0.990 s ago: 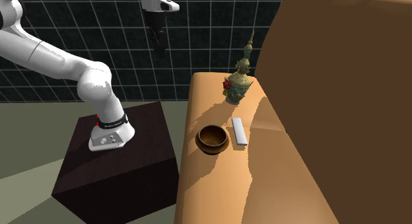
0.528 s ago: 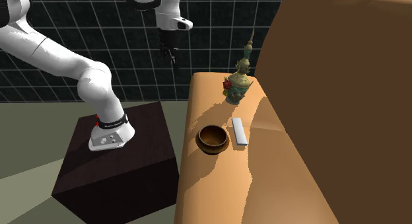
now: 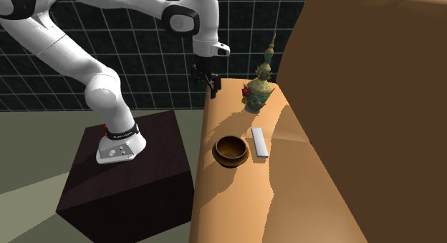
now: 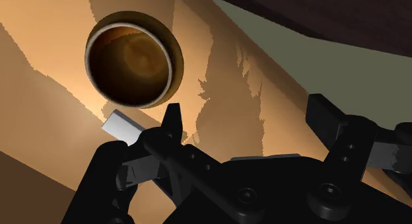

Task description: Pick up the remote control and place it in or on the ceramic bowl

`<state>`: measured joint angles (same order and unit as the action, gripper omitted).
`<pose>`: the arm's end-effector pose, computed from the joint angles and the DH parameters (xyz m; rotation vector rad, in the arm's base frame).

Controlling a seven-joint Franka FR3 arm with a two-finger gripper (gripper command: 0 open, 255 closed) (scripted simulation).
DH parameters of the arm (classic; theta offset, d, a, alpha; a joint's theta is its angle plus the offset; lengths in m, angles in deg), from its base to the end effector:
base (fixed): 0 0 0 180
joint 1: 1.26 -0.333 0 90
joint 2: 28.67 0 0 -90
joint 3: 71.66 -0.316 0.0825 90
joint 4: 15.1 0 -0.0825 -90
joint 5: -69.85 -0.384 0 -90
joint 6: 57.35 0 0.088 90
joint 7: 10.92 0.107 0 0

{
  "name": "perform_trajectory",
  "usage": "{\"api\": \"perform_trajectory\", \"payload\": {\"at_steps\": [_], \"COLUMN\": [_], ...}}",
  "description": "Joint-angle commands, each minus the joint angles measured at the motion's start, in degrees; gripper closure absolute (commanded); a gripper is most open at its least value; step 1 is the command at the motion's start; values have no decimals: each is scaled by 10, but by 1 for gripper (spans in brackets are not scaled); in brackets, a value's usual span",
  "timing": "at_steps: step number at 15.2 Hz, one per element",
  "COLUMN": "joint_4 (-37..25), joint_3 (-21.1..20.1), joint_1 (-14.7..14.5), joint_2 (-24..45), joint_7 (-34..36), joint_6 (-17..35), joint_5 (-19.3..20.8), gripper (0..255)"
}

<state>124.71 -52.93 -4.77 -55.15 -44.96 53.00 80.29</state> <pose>0.3858 -0.1229 0.4543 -3.0611 -0.6770 0.1132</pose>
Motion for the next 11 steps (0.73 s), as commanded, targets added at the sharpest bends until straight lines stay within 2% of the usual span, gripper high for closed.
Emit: {"api": "perform_trajectory", "payload": {"at_steps": [1, 6, 11], "joint_4": [-8, -46, -105], "joint_3": [21, 62, 81], "joint_1": [-6, -24, -32], "joint_2": [42, 159, 286], "joint_7": [-40, -141, -253], "joint_6": [36, 113, 171], "joint_5": [-1, -32, -96], "gripper": [0, 0, 0]}}
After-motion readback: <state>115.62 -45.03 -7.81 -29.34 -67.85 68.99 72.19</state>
